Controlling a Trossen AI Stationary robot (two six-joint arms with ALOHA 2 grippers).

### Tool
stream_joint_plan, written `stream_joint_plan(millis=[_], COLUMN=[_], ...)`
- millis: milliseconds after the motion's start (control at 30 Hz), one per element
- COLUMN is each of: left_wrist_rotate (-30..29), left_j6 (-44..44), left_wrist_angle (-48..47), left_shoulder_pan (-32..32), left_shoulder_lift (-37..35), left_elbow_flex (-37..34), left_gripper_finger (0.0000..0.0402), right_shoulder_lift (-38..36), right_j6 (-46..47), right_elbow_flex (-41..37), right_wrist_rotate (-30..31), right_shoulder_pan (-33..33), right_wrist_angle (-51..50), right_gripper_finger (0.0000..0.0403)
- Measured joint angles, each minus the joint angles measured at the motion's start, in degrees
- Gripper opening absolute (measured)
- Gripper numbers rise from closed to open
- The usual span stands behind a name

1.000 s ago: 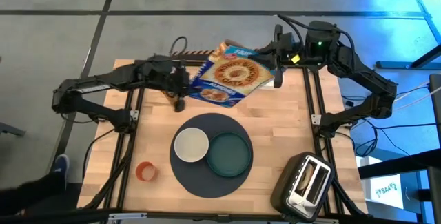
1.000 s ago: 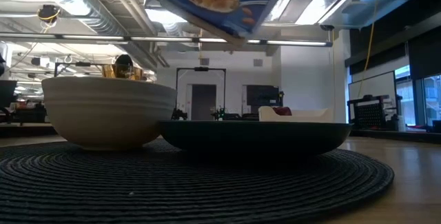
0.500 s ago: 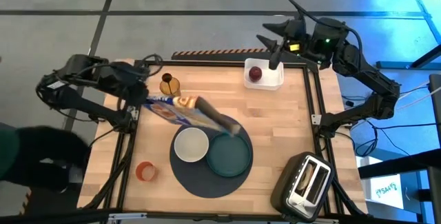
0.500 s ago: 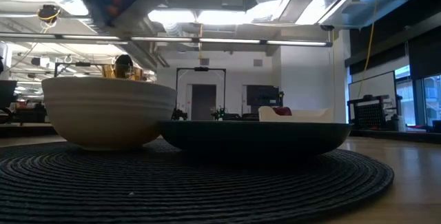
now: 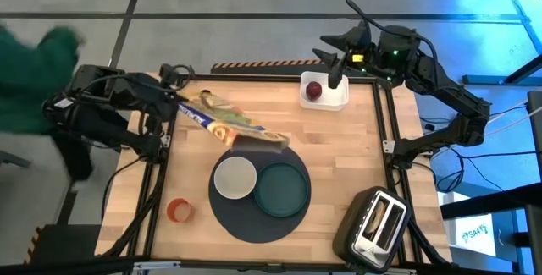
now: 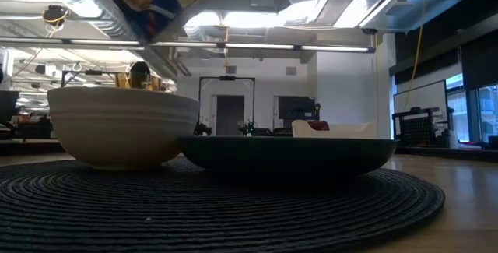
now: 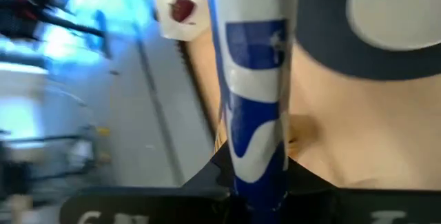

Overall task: Arrange a breakfast setting
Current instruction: Pour the cereal from the blue cereal box into the white bowl

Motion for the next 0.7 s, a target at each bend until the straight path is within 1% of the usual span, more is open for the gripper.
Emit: stream_joint_plan(millis=[133,267,333,467,567,700], left_wrist_rotate=[-2.97,-4.1,-2.3,4.5,8.77,12.77], left_j6=[9.52,19.18,22.84,30.79,35.68,40.07], left_wrist_angle=[1.59,3.71,5.49,8.33,10.29,10.27], left_shoulder_pan=[0.13,3.17,5.35,10.3,13.76,17.07], left_shoulder_lift=[2.08,4.25,5.18,6.5,7.49,9.56], left_elbow_flex=[0.0,0.0,0.0,-0.02,-0.02,-0.02], left_gripper_finger=[0.0012,0.0012,0.0012,0.0012,0.0012,0.0012], right_shoulder_lift=[0.0,0.0,0.0,0.0,0.0,0.0], right_j6=[2.52,5.56,7.55,11.44,13.54,13.84], right_elbow_flex=[0.0,0.0,0.0,0.0,0.0,0.0], right_wrist_rotate=[0.0,-0.23,-0.49,-1.37,-2.1,1.57], right_shoulder_pan=[0.0,0.07,0.07,0.12,1.62,5.21], right_wrist_angle=[-0.09,-0.38,-0.68,-2.49,-4.42,-7.58], right_gripper_finger=[0.0193,0.0193,0.0193,0.0193,0.0193,0.0193])
